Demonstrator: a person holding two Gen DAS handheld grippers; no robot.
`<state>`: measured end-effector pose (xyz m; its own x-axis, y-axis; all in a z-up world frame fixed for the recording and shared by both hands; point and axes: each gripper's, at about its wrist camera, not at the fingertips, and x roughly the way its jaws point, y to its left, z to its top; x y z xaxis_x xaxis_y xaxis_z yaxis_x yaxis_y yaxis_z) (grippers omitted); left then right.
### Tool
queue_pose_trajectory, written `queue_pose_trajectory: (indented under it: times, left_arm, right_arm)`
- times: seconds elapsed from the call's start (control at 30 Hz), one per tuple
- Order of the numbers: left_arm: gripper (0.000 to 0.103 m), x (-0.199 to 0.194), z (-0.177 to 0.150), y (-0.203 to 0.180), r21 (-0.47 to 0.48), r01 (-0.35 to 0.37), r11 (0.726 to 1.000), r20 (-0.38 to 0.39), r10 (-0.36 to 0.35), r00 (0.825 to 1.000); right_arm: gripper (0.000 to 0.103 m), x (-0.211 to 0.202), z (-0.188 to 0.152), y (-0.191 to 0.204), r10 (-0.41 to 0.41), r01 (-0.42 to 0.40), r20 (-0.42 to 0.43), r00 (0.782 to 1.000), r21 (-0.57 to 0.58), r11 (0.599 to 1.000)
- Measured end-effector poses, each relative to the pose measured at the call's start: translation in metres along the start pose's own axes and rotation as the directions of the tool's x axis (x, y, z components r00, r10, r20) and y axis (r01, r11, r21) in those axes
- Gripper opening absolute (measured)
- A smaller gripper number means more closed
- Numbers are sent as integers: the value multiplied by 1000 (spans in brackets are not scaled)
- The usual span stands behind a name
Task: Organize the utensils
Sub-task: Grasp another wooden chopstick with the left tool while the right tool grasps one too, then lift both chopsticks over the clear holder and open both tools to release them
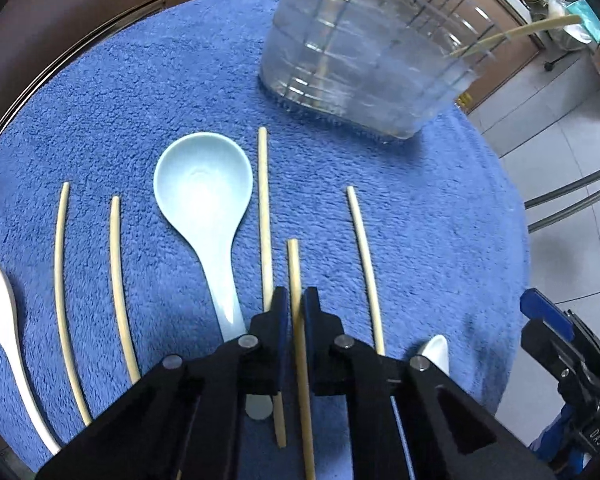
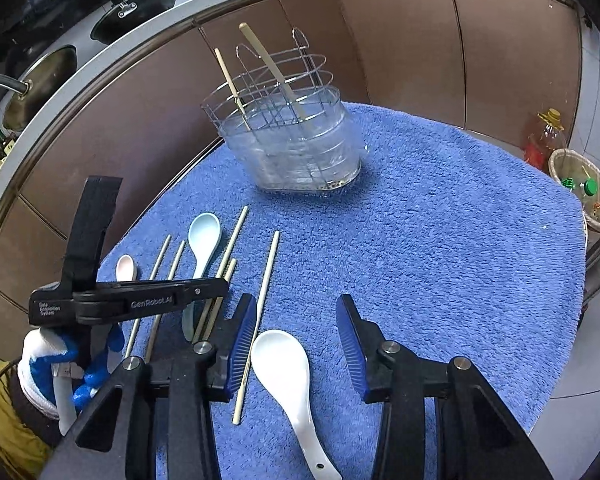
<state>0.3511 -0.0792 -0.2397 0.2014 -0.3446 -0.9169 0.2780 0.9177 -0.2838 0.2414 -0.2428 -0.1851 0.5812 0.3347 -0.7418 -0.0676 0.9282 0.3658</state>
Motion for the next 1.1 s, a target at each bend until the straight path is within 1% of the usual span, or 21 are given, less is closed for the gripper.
queue_pose_trajectory:
  times: [0.13, 0.17, 0.23, 0.3, 0.33, 0.4, 0.5, 0.57, 0.6, 0.7, 0.77, 0.87, 1.0, 1.07, 1.1]
  left_arm:
    - [6, 9, 7, -8, 11, -9, 1000, -13, 9, 1000]
    - [6, 12, 12, -10, 9, -8, 1000, -20, 8, 1000]
    - [6, 14, 13, -11, 2, 0, 1000, -29, 1, 1000]
    - [5, 14, 14, -11, 6, -1, 1000, -27, 1, 1000]
    - [5, 14, 14, -12, 8, 2, 1000, -21, -2, 1000]
    - [5, 13, 13, -10, 4, 18, 1000, -4, -18, 1000]
    - [4, 9, 9, -4, -20, 60, 998, 20, -60, 998]
    - [4, 9, 8, 1, -40, 91, 995, 37, -89, 995]
    - [4, 8, 7, 3, -46, 115, 992, 52, -112, 992]
    - [4, 4, 3, 12, -54, 155, 986, 72, -151, 986]
    - [4, 0, 2, 16, -54, 172, 984, 85, -167, 982]
    - [4, -8, -1, 22, -42, 202, 978, 113, -196, 974]
    - [4, -21, -6, 24, -7, 223, 975, 157, -220, 963]
    - [4, -30, -9, 26, 6, 224, 974, 187, -222, 957]
    - [4, -38, -14, 34, 13, 220, 975, 202, -218, 955]
  right_arm:
    - [39, 10, 2, 2, -7, 6, -24, 1000, -10, 1000]
    - [39, 12, 3, 4, -9, 8, -31, 999, -14, 1000]
    - [39, 22, 7, 9, -17, 15, -55, 998, -34, 999]
    - [32, 32, 13, 15, -20, 16, -83, 996, -49, 999]
    - [31, 39, 16, 17, -19, 14, -100, 995, -52, 999]
    - [25, 52, 24, 22, -22, 14, -136, 990, -59, 998]
    - [22, 73, 36, 30, -29, 17, -188, 982, -66, 998]
    - [21, 86, 44, 36, -48, 32, -213, 976, -79, 996]
    - [20, 92, 47, 39, -56, 38, -225, 973, -84, 996]
    - [17, 111, 54, 44, -83, 61, -259, 962, -94, 994]
    - [16, 122, 55, 46, -106, 80, -283, 953, -102, 992]
    - [11, 139, 56, 50, -141, 109, -318, 938, -118, 987]
    - [8, 147, 57, 57, -186, 145, -307, 933, -153, 978]
    - [7, 147, 57, 56, -182, 144, -300, 936, -144, 979]
    - [6, 144, 57, 54, -175, 142, -294, 940, -131, 981]
